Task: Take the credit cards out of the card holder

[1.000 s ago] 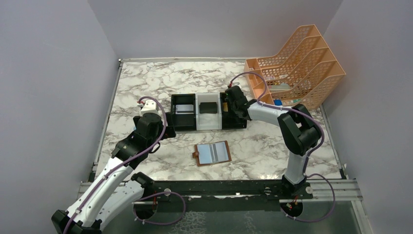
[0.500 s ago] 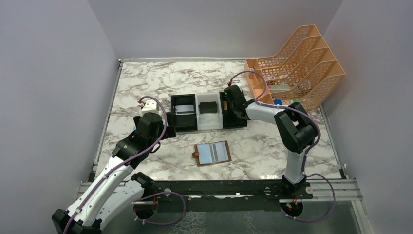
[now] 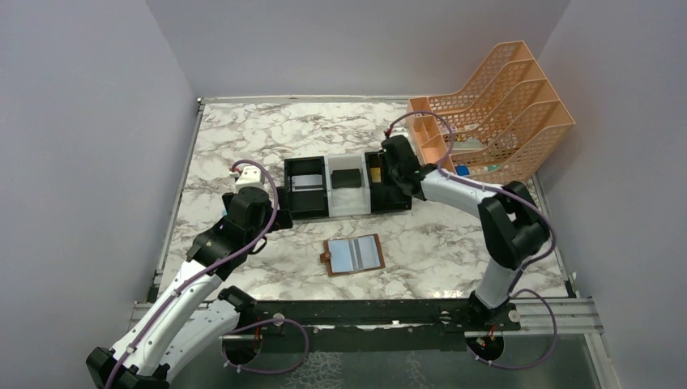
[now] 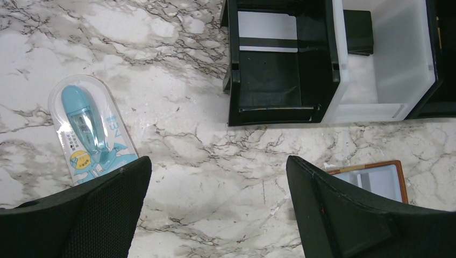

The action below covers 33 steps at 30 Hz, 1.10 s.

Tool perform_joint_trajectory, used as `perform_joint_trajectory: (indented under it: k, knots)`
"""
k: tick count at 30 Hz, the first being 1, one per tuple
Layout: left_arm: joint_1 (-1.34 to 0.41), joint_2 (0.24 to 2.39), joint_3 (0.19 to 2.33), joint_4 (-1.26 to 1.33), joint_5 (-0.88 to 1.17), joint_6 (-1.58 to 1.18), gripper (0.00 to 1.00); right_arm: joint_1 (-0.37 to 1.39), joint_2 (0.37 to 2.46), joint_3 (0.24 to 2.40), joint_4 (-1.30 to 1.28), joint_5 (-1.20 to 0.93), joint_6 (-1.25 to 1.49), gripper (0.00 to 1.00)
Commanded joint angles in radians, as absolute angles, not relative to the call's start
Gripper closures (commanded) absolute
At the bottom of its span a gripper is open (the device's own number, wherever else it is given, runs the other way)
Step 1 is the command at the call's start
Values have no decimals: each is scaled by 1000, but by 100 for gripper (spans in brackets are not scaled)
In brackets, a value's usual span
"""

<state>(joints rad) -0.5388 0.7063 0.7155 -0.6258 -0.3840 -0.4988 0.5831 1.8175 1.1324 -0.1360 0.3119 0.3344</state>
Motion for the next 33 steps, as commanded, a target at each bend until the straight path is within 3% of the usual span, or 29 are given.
perform_joint_trajectory:
  k: [1,5,9,13,17,20,24,33]
  knots:
    - [-539,693,708,-624,-381,-489,1,581,1649,1086,-152,273,332,64]
    - [-539,682,714,-623,-369,-489,1,581,1514,985,-138,187,372,50]
    - [-538,674,717,-623,-360,-488,1,581,1373,852,-86,29,424,45]
    - [-538,667,715,-617,-332,-485,1,581,1278,776,-95,-188,497,45]
    - [-539,675,690,-533,-180,-510,1,584,1233,641,26,-403,629,47]
    - [-538,715,637,-424,2,-592,2,605,1232,582,46,-426,674,49]
    - [-548,815,595,-347,190,-641,12,628,1236,562,10,-409,673,49]
    - [-745,963,542,-297,33,-724,16,695,1329,548,52,-432,714,52]
